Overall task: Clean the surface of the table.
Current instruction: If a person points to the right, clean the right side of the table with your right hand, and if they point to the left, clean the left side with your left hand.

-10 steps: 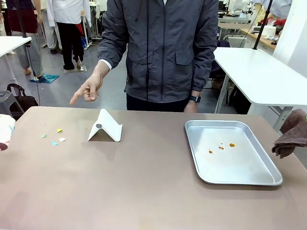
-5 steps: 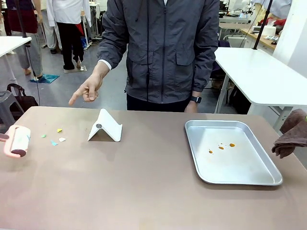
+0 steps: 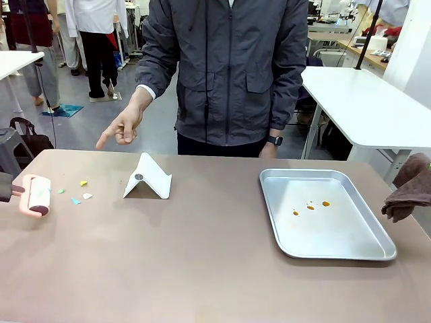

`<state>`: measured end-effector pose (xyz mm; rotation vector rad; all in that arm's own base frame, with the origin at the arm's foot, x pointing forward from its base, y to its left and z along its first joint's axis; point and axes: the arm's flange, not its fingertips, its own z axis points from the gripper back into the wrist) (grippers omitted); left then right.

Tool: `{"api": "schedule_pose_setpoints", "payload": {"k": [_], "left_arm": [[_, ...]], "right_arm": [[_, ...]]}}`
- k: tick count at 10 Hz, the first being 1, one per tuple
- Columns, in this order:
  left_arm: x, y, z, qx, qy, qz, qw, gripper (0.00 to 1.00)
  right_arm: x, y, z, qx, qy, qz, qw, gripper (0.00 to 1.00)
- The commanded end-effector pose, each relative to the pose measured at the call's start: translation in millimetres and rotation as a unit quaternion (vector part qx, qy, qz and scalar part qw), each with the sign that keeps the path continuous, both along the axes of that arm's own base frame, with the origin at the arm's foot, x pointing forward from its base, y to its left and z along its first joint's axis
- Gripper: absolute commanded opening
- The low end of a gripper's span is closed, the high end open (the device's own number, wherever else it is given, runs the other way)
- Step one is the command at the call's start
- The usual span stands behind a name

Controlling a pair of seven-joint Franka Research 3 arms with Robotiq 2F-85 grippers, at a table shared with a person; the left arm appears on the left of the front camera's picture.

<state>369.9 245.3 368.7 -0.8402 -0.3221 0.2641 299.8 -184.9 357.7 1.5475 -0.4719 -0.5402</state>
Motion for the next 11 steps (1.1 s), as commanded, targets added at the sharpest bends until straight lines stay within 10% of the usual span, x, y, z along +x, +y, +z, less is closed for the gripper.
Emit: {"api": "schedule_pose_setpoints", "payload": {"k": [1,11], "left_arm": [[8.3,-11.3,0.6,-0.002,0.014,0.019,1.0,0.22],[56.2,-3.4,-30.5,-0.018,0.086,0.103,0.991,0.22]], "right_arm": [[0.4,2.4,7.9,0.005,0.007,0.004,1.0,0.0],[0.4,2.4,7.9,0.005,0.007,0.004,1.0,0.0]]}}
